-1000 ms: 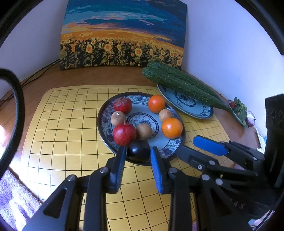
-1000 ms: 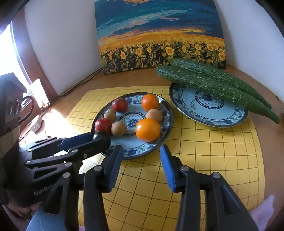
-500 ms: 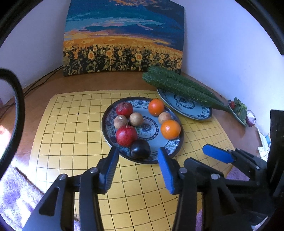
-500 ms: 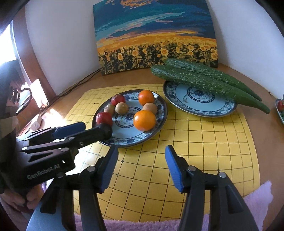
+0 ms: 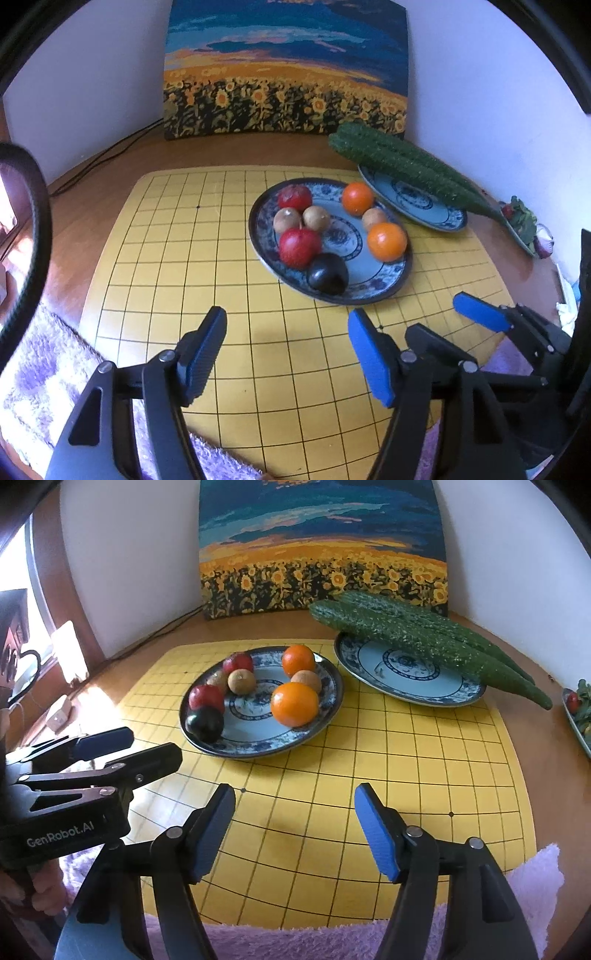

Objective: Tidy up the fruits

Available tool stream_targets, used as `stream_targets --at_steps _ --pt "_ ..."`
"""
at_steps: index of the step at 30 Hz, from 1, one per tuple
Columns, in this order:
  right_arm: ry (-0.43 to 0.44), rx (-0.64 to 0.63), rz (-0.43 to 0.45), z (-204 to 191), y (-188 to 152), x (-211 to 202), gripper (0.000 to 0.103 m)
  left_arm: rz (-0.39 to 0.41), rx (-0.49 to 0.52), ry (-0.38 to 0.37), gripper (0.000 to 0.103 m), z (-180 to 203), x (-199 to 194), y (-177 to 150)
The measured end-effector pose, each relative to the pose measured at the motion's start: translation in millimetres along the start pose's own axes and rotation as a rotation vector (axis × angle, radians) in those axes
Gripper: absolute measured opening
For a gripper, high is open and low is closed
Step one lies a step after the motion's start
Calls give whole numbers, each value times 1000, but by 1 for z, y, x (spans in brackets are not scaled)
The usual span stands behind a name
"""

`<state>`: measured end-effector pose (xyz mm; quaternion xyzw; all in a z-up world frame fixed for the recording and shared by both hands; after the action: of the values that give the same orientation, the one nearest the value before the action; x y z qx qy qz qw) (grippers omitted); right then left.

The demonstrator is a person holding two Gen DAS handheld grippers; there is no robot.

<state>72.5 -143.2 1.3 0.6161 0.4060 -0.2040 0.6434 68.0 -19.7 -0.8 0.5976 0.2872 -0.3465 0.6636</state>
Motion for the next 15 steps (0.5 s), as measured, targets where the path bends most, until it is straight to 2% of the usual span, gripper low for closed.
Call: stream_targets --at_steps 8,11,15 --pt "-49 23 -48 7 -3 9 73 -22 -24 27 72 -3 9 -5" --pt "-53 28 -47 7 -4 9 74 -51 -23 33 73 -3 16 -7" --pt "-75 26 -51 8 -3 10 75 -45 -7 61 73 -1 17 -7"
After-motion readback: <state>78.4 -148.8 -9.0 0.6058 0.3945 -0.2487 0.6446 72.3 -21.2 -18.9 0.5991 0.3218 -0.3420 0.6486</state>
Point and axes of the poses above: each gripper's, at about its wrist camera, not at the fingertips, and x roughly the way its jaws point, z to its right, y to its top, the point moved 3 cm from there along x, roughly the way its jaws point, and after that the axes turned 1 degree about -z, right-handed, at the moved point
